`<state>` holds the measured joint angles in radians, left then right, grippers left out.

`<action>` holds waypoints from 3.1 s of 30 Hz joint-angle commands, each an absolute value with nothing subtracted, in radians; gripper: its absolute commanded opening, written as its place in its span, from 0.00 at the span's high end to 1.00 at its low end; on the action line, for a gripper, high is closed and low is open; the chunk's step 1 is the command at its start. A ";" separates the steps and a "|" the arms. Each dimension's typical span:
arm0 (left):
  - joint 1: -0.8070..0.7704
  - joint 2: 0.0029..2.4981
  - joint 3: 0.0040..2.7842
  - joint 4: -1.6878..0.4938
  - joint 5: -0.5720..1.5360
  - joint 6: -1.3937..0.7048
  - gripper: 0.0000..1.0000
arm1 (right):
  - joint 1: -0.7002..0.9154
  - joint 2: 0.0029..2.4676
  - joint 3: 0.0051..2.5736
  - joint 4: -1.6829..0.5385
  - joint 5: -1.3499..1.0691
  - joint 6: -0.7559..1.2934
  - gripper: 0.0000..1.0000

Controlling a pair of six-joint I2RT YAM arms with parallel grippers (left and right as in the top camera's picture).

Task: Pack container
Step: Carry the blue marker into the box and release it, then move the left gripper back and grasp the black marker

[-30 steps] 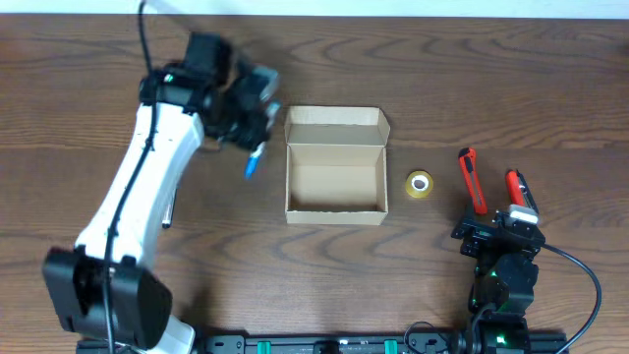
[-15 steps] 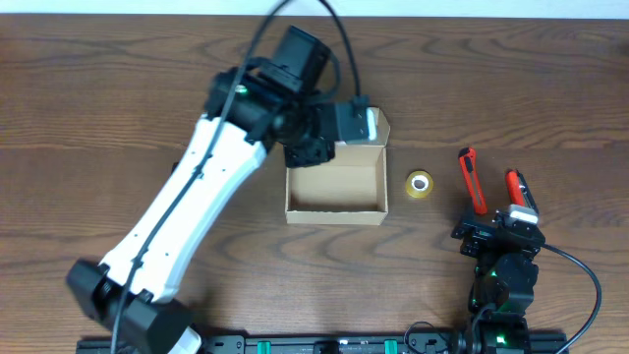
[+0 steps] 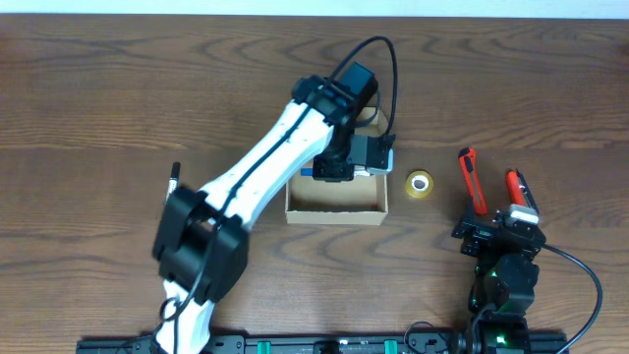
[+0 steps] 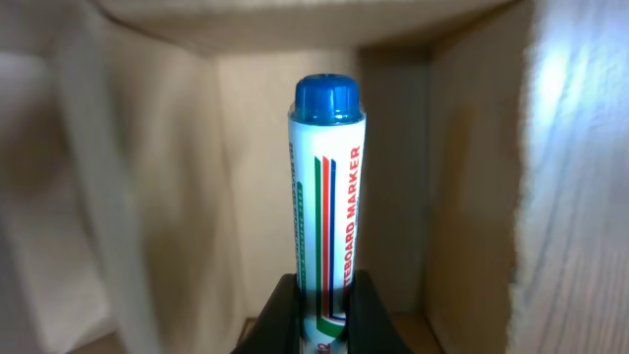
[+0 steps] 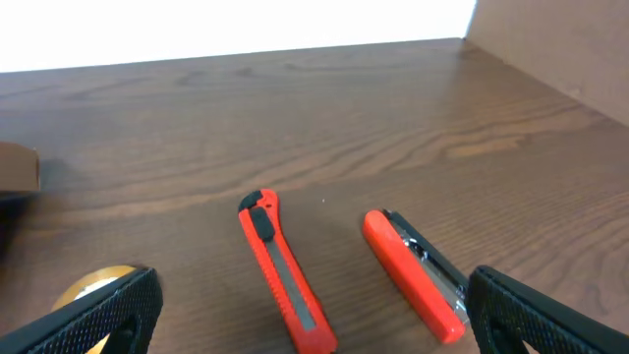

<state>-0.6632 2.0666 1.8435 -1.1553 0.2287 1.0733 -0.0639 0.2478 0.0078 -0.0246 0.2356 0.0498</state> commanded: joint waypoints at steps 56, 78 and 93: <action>0.131 1.700 1.346 -0.975 0.056 0.258 0.28 | -0.073 0.247 0.013 -0.061 0.247 0.075 0.01; 0.194 1.745 1.040 -0.633 0.078 0.263 0.22 | -0.073 0.247 0.013 -0.061 0.246 0.075 0.01; 0.189 1.877 1.040 -0.627 0.133 0.253 0.43 | -0.073 0.247 0.013 -0.061 0.232 0.075 0.01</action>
